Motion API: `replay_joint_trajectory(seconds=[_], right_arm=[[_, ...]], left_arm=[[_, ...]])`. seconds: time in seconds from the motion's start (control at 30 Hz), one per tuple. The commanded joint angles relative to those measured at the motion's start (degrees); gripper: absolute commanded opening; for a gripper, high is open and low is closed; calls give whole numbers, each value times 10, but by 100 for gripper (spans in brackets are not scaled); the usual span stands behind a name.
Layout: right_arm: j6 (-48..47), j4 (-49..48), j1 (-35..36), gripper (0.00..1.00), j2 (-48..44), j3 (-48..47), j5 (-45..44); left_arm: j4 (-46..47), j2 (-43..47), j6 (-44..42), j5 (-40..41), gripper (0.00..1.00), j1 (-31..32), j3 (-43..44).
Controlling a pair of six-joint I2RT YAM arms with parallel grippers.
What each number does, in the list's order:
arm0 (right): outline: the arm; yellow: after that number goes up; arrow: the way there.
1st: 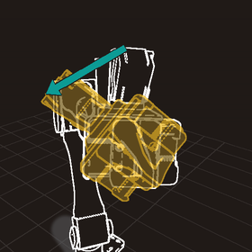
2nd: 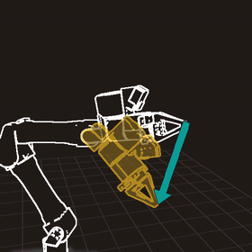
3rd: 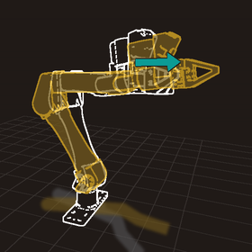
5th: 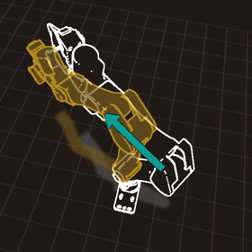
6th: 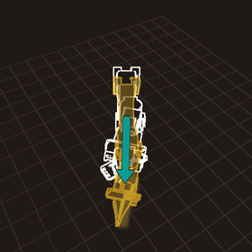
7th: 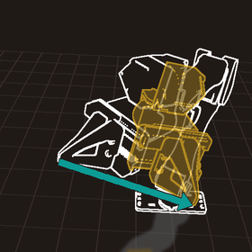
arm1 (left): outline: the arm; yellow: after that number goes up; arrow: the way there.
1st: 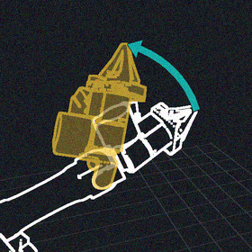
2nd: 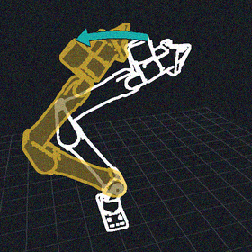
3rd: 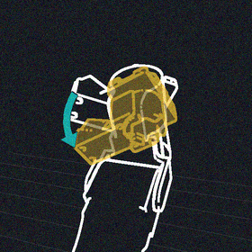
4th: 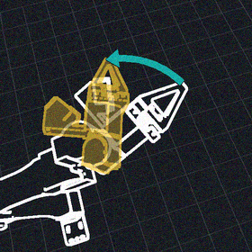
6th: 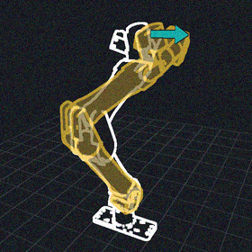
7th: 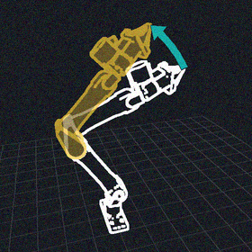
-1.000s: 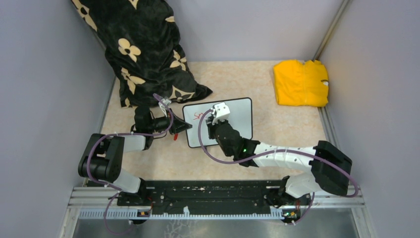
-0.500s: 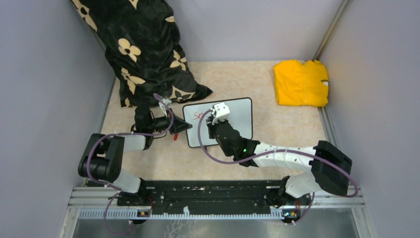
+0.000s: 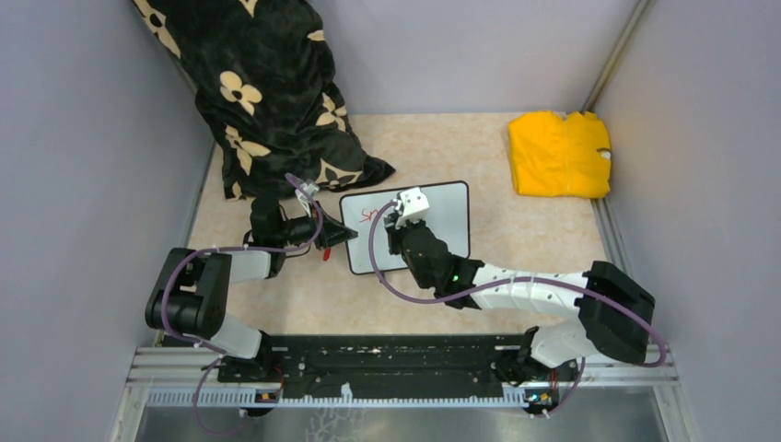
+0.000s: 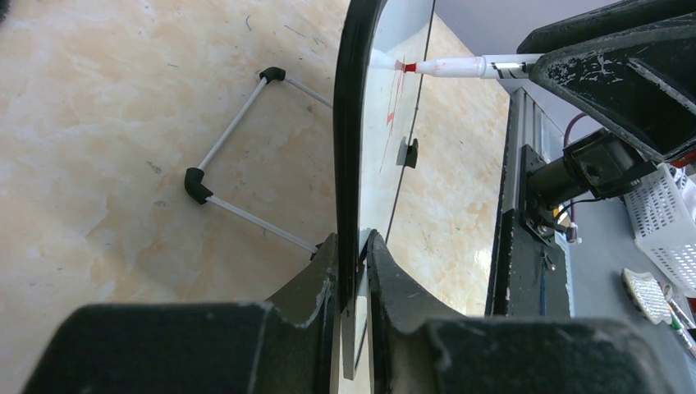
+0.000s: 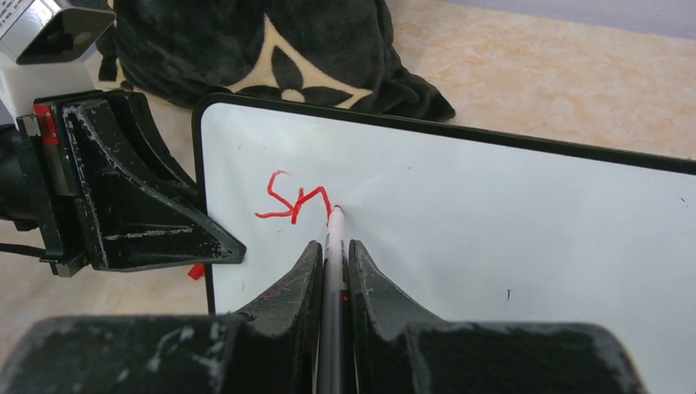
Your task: Write a sentence on the whiteboard
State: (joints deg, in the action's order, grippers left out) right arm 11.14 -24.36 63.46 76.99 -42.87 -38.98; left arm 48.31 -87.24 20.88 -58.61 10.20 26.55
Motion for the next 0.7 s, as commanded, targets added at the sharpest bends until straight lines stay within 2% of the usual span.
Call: replay_joint_trajectory(seconds=[0.0, 0.67], right_arm=[[-5, -29, -13, 0, -19, -27, -13], [20, -7, -20, 0, -42, 3, -13]], left_arm=[[-17, -7, -30, 10, 0, 6, 6], [-20, -7, -31, 9, 0, 7, 7]])
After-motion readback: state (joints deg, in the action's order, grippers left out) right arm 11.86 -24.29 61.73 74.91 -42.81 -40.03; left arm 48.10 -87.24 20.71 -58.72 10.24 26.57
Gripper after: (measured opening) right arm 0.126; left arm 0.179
